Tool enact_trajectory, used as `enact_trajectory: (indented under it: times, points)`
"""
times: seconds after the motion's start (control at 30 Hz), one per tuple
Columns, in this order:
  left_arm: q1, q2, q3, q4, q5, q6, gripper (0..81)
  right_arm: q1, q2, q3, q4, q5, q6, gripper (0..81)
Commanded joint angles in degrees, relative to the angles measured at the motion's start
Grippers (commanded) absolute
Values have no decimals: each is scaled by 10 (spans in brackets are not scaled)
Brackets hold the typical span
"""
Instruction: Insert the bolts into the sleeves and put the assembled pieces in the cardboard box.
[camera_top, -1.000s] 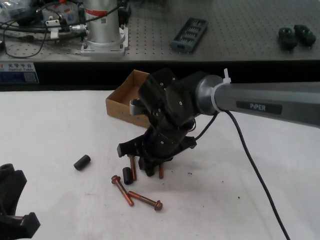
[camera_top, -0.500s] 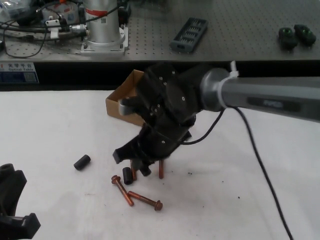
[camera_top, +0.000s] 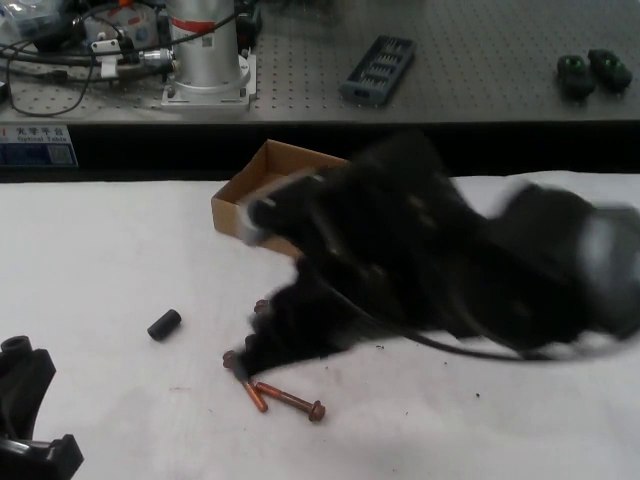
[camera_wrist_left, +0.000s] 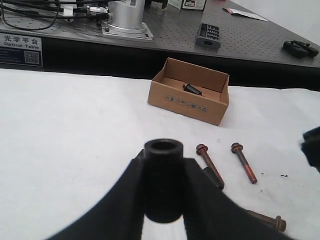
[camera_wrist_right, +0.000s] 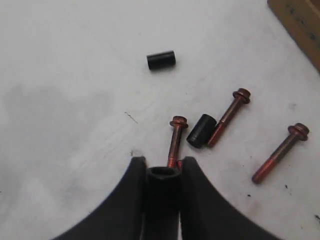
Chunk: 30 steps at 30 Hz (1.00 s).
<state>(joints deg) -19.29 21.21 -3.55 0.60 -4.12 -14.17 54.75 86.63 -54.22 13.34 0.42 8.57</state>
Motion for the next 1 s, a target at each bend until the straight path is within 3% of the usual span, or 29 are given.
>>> enact_trajectory:
  times: [0.0,0.2,0.43,0.63,0.73,0.83,0.97]
  points:
    - [-3,-4,-3,-6,-4,11,6,0,-37,68,-76,8,-23,60]
    - [-3,-4,-1,-39,88,26,6,0,-108,214,-271,13,-35,60]
    - [-3,-4,35,-194,216,25,6,0,-117,331,-481,7,-72,60]
    - [-3,-4,35,-229,295,28,6,0,-117,383,-627,-46,-95,60]
    - [-3,-4,35,-234,305,28,6,-2,-117,386,-631,-42,-90,60]
    - [-3,-4,35,-234,278,21,6,-11,-117,381,-589,50,16,60]
    - [-3,-4,35,-219,237,11,6,-41,-117,340,-445,42,56,60]
